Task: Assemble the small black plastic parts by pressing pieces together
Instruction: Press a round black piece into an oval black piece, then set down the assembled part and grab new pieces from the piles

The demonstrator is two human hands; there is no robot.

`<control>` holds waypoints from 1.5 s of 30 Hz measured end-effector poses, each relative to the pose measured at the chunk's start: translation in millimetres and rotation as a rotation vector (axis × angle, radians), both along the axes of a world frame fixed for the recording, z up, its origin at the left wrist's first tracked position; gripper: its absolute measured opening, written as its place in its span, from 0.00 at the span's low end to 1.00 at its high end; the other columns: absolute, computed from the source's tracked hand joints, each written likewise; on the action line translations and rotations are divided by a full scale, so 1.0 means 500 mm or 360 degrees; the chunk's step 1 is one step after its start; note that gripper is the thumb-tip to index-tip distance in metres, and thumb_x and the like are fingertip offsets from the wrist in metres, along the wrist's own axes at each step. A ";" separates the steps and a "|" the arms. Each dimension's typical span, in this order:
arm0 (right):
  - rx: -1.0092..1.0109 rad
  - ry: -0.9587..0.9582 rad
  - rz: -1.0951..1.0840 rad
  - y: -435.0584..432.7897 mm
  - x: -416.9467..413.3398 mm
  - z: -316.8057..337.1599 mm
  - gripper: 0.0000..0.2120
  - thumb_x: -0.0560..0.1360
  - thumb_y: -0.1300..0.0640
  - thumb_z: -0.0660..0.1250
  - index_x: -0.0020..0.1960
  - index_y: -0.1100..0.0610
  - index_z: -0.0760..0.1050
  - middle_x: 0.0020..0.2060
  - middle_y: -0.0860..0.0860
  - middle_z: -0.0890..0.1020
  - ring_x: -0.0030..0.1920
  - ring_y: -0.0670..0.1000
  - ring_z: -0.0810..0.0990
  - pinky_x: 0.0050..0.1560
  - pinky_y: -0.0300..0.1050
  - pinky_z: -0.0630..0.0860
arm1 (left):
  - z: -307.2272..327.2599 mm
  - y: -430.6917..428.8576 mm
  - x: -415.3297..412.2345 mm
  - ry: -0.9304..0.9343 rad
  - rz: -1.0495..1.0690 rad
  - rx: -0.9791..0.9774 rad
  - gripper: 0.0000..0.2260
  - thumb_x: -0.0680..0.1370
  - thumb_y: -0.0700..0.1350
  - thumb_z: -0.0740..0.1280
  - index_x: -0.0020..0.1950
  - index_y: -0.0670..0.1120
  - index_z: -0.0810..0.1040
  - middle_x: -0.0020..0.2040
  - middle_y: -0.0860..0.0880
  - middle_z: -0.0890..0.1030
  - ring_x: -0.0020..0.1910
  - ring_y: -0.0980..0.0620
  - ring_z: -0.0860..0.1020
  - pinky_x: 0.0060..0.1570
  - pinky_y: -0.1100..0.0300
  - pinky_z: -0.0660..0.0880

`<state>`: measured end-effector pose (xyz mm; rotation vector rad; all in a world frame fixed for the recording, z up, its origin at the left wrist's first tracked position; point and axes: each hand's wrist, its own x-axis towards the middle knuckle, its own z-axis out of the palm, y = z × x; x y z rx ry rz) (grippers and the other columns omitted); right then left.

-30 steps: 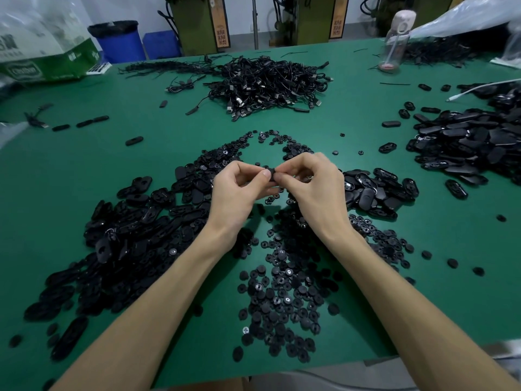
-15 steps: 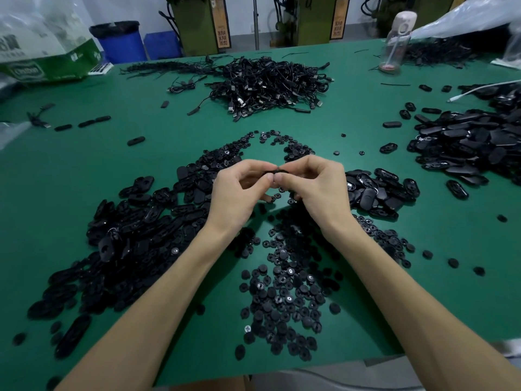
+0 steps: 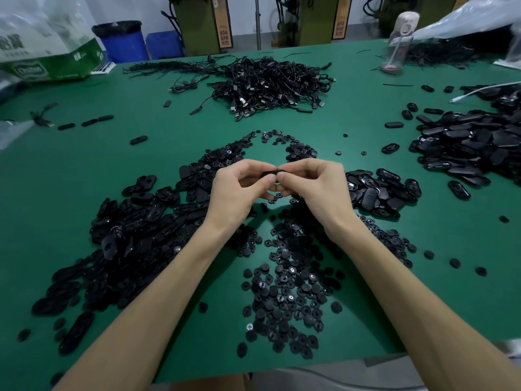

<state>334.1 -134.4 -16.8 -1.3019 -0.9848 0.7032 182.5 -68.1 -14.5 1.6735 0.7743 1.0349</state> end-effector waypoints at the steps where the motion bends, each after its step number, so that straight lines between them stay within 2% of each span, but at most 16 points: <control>1: -0.0007 -0.0005 -0.0004 0.000 0.000 0.000 0.04 0.74 0.65 0.75 0.49 0.62 0.85 0.38 0.56 0.88 0.41 0.57 0.88 0.49 0.53 0.85 | 0.000 0.000 0.001 0.0011 0.0007 0.0003 0.07 0.78 0.33 0.72 0.56 0.35 0.83 0.47 0.40 0.87 0.44 0.43 0.87 0.46 0.50 0.85; 5: -0.0020 -0.0041 -0.0027 0.001 -0.003 -0.001 0.03 0.74 0.64 0.75 0.48 0.60 0.85 0.37 0.56 0.88 0.40 0.58 0.88 0.50 0.57 0.85 | -0.004 0.000 0.005 0.0072 0.0052 0.0029 0.06 0.78 0.33 0.72 0.55 0.37 0.83 0.46 0.42 0.87 0.43 0.43 0.87 0.48 0.48 0.85; 8: -0.0036 -0.0139 -0.0044 0.001 -0.008 -0.003 0.03 0.73 0.63 0.76 0.46 0.58 0.86 0.35 0.53 0.87 0.38 0.55 0.87 0.49 0.56 0.85 | -0.006 -0.001 0.010 0.0148 0.0139 0.0071 0.06 0.77 0.35 0.73 0.52 0.42 0.84 0.44 0.44 0.87 0.43 0.44 0.86 0.50 0.46 0.84; 13: -0.0051 -0.0247 -0.0066 0.002 -0.013 -0.002 0.03 0.73 0.62 0.76 0.45 0.55 0.86 0.33 0.51 0.87 0.35 0.51 0.87 0.44 0.49 0.85 | -0.002 -0.008 0.015 0.0230 0.0225 0.0135 0.07 0.75 0.36 0.72 0.49 0.46 0.84 0.41 0.46 0.86 0.37 0.55 0.80 0.42 0.58 0.81; 15: -0.0051 -0.0271 -0.0071 0.001 -0.015 -0.001 0.03 0.73 0.62 0.75 0.44 0.55 0.85 0.33 0.51 0.87 0.34 0.50 0.86 0.42 0.46 0.84 | -0.001 -0.007 0.015 0.0246 0.0224 0.0138 0.06 0.75 0.36 0.72 0.50 0.45 0.84 0.42 0.45 0.86 0.38 0.54 0.80 0.42 0.59 0.81; 17: -0.0049 -0.0270 -0.0076 0.000 -0.015 0.000 0.03 0.73 0.62 0.75 0.44 0.55 0.85 0.33 0.51 0.86 0.34 0.51 0.86 0.41 0.46 0.84 | 0.000 -0.005 0.014 0.0236 0.0206 0.0128 0.06 0.76 0.36 0.72 0.51 0.43 0.84 0.43 0.44 0.86 0.40 0.50 0.83 0.45 0.55 0.83; 20: -0.0047 -0.0215 -0.0097 -0.003 -0.010 0.000 0.02 0.74 0.61 0.75 0.45 0.55 0.85 0.33 0.52 0.87 0.36 0.53 0.87 0.45 0.52 0.85 | 0.000 0.001 0.007 0.0159 0.0119 0.0049 0.07 0.78 0.35 0.73 0.55 0.40 0.85 0.45 0.44 0.87 0.43 0.45 0.86 0.48 0.54 0.83; 25: -0.0045 -0.0134 -0.0086 -0.005 -0.009 0.003 0.02 0.74 0.60 0.75 0.46 0.56 0.85 0.35 0.53 0.87 0.37 0.53 0.87 0.49 0.54 0.85 | 0.001 0.005 -0.002 0.0017 -0.0018 -0.0096 0.09 0.78 0.37 0.74 0.57 0.39 0.85 0.46 0.43 0.88 0.45 0.46 0.87 0.49 0.58 0.83; 31: -0.0044 -0.0195 -0.0080 -0.005 -0.014 0.004 0.04 0.77 0.62 0.72 0.49 0.57 0.85 0.35 0.52 0.87 0.38 0.53 0.88 0.50 0.55 0.85 | -0.001 0.006 0.003 0.0015 0.0066 -0.0059 0.06 0.79 0.34 0.72 0.55 0.35 0.83 0.45 0.38 0.86 0.40 0.47 0.85 0.47 0.56 0.83; 35: -0.0042 -0.0216 -0.0104 -0.007 -0.013 0.007 0.04 0.77 0.62 0.72 0.49 0.56 0.85 0.34 0.51 0.87 0.37 0.52 0.87 0.49 0.53 0.85 | -0.002 0.004 0.007 0.0087 0.0097 0.0060 0.05 0.79 0.35 0.72 0.55 0.38 0.83 0.44 0.43 0.86 0.40 0.49 0.85 0.48 0.56 0.83; 37: -0.0034 -0.0238 -0.0124 -0.008 -0.014 0.007 0.04 0.77 0.61 0.72 0.49 0.56 0.85 0.35 0.50 0.87 0.37 0.50 0.87 0.46 0.49 0.85 | -0.001 0.002 0.007 0.0126 0.0103 0.0104 0.05 0.80 0.37 0.72 0.55 0.39 0.83 0.44 0.45 0.86 0.41 0.49 0.85 0.49 0.54 0.83; 39: -0.0017 -0.0384 -0.0214 -0.008 -0.016 0.007 0.04 0.78 0.60 0.71 0.50 0.54 0.84 0.35 0.48 0.86 0.37 0.46 0.85 0.42 0.40 0.82 | 0.003 0.002 0.006 0.0228 0.0161 0.0222 0.05 0.81 0.39 0.70 0.56 0.42 0.83 0.46 0.47 0.86 0.44 0.51 0.85 0.50 0.54 0.82; 41: 0.0019 -0.0651 -0.0376 -0.009 -0.013 0.010 0.04 0.79 0.61 0.70 0.51 0.54 0.83 0.39 0.46 0.84 0.40 0.44 0.83 0.43 0.37 0.79 | 0.010 0.007 -0.002 0.0427 0.0351 0.0449 0.09 0.83 0.37 0.65 0.60 0.43 0.82 0.53 0.47 0.85 0.48 0.54 0.83 0.54 0.59 0.81; 43: 0.0040 -0.0919 -0.0497 -0.011 -0.005 0.013 0.04 0.80 0.62 0.69 0.53 0.56 0.82 0.45 0.48 0.82 0.43 0.45 0.80 0.48 0.38 0.78 | 0.018 0.021 -0.020 0.0794 0.0664 0.0713 0.16 0.81 0.30 0.62 0.66 0.42 0.78 0.61 0.45 0.81 0.56 0.54 0.79 0.63 0.62 0.75; 45: 0.0004 -0.1117 -0.0572 -0.017 0.004 0.013 0.04 0.80 0.63 0.69 0.54 0.59 0.81 0.48 0.50 0.80 0.45 0.48 0.78 0.50 0.42 0.78 | 0.019 0.044 -0.045 0.1241 0.0933 0.0851 0.21 0.77 0.27 0.64 0.68 0.41 0.74 0.64 0.42 0.76 0.62 0.47 0.74 0.65 0.55 0.70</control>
